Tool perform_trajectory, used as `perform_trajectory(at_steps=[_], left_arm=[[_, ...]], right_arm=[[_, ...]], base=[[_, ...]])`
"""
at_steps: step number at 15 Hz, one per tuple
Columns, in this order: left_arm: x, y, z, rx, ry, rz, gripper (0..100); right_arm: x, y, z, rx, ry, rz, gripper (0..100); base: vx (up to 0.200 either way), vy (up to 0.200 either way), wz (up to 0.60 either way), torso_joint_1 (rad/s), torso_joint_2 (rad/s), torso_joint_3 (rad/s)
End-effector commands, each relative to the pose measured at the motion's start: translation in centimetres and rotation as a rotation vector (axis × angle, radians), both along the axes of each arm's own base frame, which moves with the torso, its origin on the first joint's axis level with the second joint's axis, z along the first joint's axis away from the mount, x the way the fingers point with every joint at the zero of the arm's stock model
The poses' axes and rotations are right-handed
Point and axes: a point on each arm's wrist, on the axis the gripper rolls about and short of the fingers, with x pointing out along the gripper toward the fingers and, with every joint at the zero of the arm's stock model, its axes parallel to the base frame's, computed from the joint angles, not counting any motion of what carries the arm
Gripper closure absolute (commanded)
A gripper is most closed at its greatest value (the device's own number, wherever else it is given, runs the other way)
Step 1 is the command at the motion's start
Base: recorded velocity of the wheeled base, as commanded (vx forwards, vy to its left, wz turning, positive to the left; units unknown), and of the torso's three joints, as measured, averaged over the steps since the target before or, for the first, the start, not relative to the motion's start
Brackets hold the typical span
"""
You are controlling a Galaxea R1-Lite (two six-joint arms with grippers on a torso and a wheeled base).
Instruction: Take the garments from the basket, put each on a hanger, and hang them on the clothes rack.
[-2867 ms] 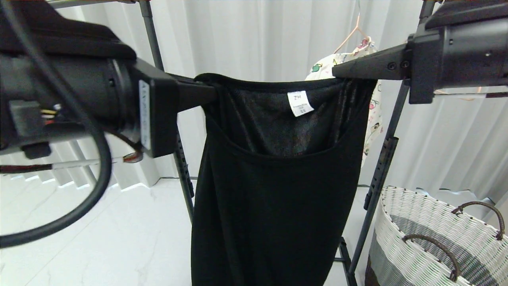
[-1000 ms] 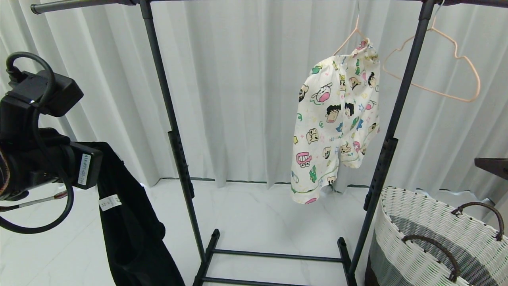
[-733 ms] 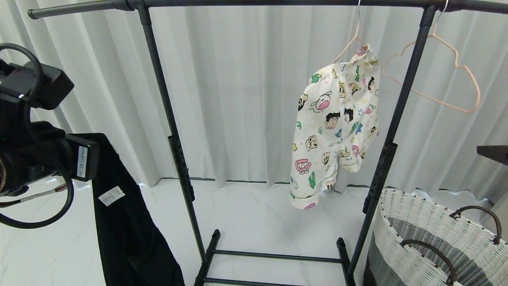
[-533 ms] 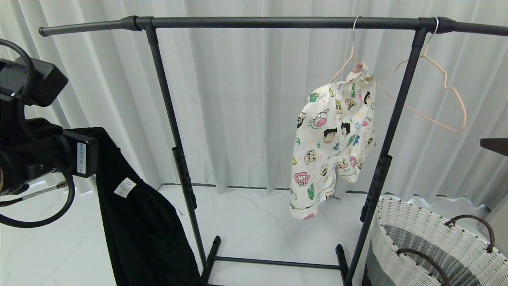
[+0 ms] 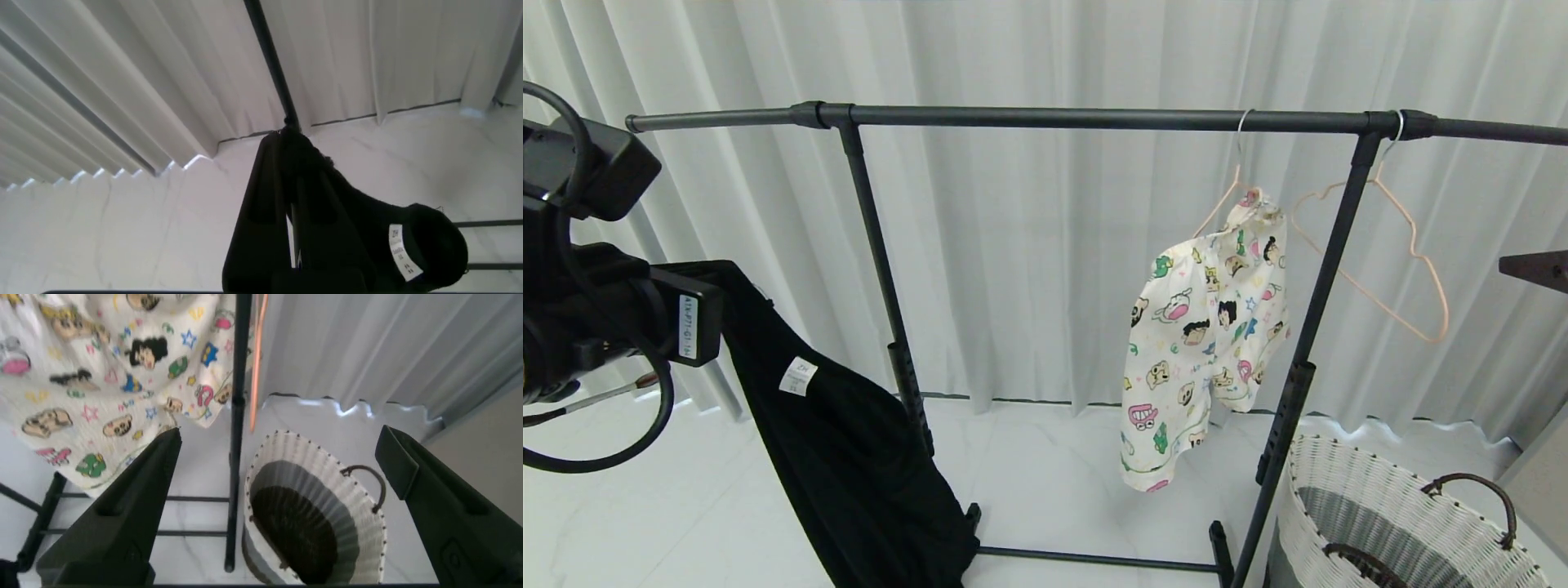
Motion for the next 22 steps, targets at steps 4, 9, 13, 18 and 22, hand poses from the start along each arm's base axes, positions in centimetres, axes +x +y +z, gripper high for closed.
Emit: perform_trajectory(at_steps=[4, 9, 13, 18, 22], left_arm=[[0.0, 0.0, 0.0, 0.023, 0.001, -0.008, 100], [0.1, -0.1, -0.1, 0.022, 0.004, -0.009, 100], [0.1, -0.3, -0.2, 0.023, 0.007, -0.022, 100], [-0.1, -0.7, -0.1, 0.019, 0.002, -0.046, 100], [-0.1, -0.7, -0.1, 0.018, 0.002, -0.045, 100]], right_arm=[[1.1, 0.0, -0.3, -0.004, 0.013, -0.017, 0], [2.2, -0.7, -0.6, 0.008, 0.014, -0.02, 0], [3.6, -1.2, -1.1, 0.01, 0.04, 0.022, 0], [5.5, -1.1, -4.3, 0.003, 0.169, 0.017, 0], [7.7, -1.1, -7.5, 0.018, 0.199, -0.003, 0]], base=[[0.0, 0.0, 0.0, 0.213, -0.49, -0.281], [0.08, 0.0, 0.0, 0.109, -0.24, -0.132], [0.2, 0.0, 0.0, 0.016, -0.02, -0.008], [0.12, 0.0, 0.0, 0.003, 0.0, 0.0], [0.0, 0.0, 0.0, 0.0, 0.0, 0.0]])
